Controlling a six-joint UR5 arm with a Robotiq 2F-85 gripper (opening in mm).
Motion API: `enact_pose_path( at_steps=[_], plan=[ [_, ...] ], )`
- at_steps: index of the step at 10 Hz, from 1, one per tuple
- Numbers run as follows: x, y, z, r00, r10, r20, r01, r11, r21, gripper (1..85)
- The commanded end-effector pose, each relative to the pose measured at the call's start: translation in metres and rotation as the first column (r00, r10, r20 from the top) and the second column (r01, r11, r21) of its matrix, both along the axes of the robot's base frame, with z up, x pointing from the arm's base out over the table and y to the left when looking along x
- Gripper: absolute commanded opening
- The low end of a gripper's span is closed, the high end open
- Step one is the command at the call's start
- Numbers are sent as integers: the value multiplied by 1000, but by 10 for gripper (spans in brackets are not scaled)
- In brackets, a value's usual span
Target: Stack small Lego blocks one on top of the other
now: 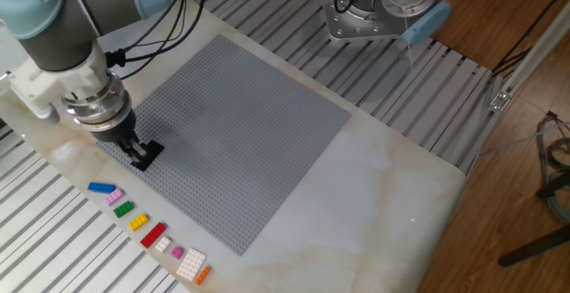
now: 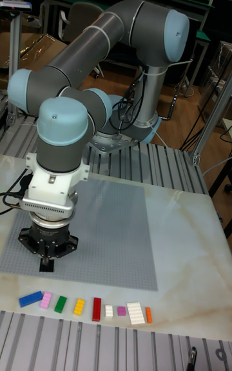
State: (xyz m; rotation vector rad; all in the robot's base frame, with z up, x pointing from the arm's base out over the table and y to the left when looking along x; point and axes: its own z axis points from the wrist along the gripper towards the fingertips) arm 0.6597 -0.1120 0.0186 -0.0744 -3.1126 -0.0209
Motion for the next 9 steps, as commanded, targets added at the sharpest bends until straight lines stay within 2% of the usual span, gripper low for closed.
enact_pose_path(
  at_steps=[1,3,7,9],
  plan=[
    [-3,-6,6,999,-3,-44,2,1000,-16,10],
    [-6,0,7,998,-14,-58,14,1000,7,10],
    [-13,-3,8,996,5,-87,-5,1000,3,10],
    [-18,-7,10,993,24,-119,-24,1000,-5,10]
  ],
)
